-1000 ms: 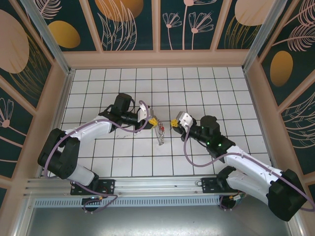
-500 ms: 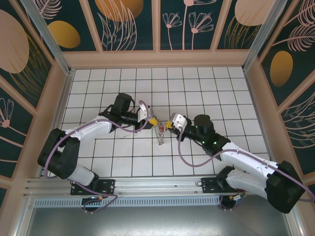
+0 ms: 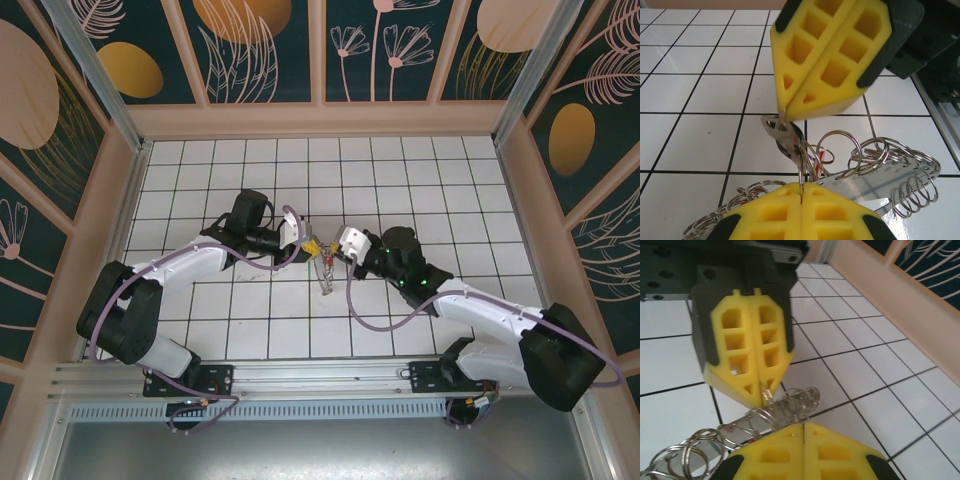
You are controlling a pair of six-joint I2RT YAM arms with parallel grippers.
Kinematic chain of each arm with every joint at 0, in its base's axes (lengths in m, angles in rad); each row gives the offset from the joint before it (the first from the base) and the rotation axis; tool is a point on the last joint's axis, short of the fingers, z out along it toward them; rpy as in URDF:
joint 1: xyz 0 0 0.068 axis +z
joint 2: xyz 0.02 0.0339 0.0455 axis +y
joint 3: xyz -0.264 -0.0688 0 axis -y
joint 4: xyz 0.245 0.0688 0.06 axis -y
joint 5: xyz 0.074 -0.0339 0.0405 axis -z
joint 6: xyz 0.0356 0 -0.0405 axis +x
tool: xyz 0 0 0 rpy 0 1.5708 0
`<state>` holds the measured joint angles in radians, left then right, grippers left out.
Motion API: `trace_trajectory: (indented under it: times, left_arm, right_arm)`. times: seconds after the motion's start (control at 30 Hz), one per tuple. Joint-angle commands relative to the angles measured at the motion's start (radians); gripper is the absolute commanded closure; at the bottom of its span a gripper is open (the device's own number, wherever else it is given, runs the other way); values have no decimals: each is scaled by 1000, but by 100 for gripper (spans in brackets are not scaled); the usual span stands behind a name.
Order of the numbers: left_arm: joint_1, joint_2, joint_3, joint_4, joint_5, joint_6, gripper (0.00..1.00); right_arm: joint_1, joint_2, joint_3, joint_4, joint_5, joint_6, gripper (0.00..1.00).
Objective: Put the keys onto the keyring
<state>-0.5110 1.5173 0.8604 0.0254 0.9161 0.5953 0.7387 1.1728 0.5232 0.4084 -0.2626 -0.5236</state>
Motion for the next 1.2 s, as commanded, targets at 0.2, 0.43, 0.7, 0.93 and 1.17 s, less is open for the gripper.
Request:
trace_trajectory:
  times: [0.2,0.43,0.7,0.93,1.17]
  left_arm:
    - [-4,-14,-4,45,6,-30,100]
    - [-4,-8,0,51,16,-45,100]
    - [-5,-11,-5,30,23,-12,100]
    - [-6,-9,-3,24,21,-1,100]
    - [-6,-10,-1,22,16,-1,100]
  right_arm:
    - [2,4,83,-124,-198,-30,100]
    - [2,-41,49,-158,-148,3,100]
    - [2,-60,30,-102,-71,53,100]
    - [4,-36,46,-56,-112,59,100]
    - [4,-2,87,-100,-114,18,100]
